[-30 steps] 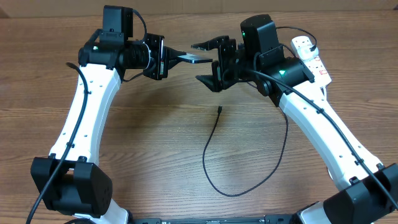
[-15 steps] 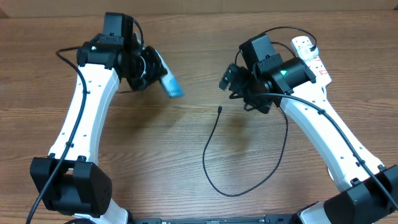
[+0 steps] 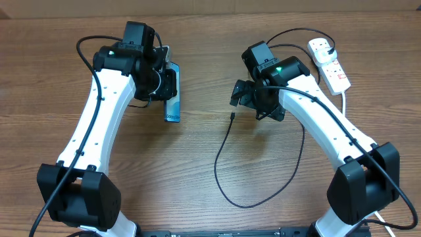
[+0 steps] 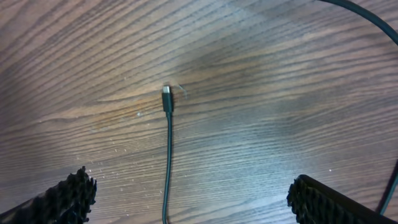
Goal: Plug charger to phone and switch on socket
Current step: 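Open the right gripper and lower the phone upright with the left gripper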
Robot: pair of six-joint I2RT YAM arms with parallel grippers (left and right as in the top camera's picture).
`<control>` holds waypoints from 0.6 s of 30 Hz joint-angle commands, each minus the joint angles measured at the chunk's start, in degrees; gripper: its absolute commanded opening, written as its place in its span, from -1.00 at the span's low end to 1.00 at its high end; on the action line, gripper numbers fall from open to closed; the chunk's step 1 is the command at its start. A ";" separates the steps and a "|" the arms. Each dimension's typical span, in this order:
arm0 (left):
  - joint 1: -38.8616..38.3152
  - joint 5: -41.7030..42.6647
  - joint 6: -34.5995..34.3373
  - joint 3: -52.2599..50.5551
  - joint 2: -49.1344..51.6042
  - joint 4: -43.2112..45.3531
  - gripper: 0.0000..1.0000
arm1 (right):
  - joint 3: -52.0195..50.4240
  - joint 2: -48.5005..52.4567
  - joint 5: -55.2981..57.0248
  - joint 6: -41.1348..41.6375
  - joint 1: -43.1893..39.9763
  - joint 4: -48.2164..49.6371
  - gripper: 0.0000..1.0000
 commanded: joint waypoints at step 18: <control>-0.04 10.27 1.90 0.17 9.55 3.34 -0.92 | -10.40 -0.42 -2.56 -1.20 1.46 15.15 0.04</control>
